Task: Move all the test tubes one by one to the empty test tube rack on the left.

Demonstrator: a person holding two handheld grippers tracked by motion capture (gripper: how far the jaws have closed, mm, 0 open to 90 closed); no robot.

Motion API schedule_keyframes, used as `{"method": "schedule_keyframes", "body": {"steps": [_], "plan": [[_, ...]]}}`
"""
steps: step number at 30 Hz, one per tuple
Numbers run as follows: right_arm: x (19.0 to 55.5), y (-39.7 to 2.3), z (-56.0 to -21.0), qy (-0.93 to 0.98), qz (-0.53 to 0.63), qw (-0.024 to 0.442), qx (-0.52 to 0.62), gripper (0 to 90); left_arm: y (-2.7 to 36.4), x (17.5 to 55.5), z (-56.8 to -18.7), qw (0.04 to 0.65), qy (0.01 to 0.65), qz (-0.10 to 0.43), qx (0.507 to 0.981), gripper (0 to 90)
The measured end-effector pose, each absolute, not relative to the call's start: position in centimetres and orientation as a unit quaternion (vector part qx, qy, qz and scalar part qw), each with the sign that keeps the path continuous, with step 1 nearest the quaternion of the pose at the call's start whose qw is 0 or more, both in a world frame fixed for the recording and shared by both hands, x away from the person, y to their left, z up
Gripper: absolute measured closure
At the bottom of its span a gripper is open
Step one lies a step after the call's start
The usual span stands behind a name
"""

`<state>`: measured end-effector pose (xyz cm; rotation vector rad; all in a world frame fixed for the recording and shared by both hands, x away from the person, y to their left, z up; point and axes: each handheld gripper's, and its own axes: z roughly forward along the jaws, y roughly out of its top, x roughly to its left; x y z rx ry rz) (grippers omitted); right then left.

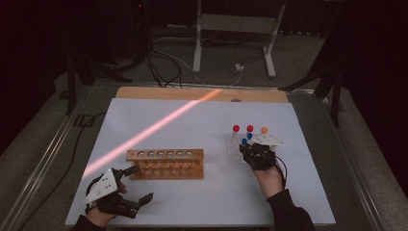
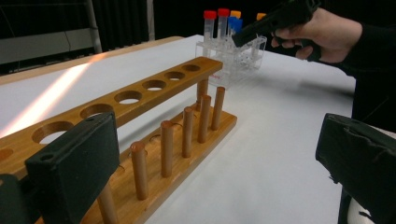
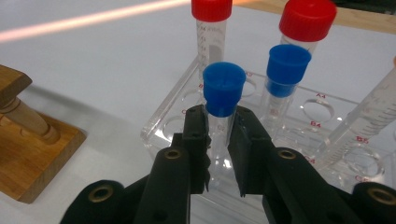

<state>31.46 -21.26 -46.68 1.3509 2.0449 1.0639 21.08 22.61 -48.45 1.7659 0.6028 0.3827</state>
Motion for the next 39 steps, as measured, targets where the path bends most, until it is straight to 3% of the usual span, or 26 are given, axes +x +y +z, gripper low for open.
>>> {"method": "schedule_keyframes", "body": {"steps": [24,39], "plan": [[28.6,-21.7,-41.8,0.724,0.451,0.306,0.422,77.3,22.6,21.1,-48.4,0.585,0.254,0.166,0.752,0.6],[27.0,-19.7,-41.5,0.758,0.465,0.254,0.379,77.3,21.6,21.1,-46.7,0.598,0.253,0.132,0.749,0.6]]}}
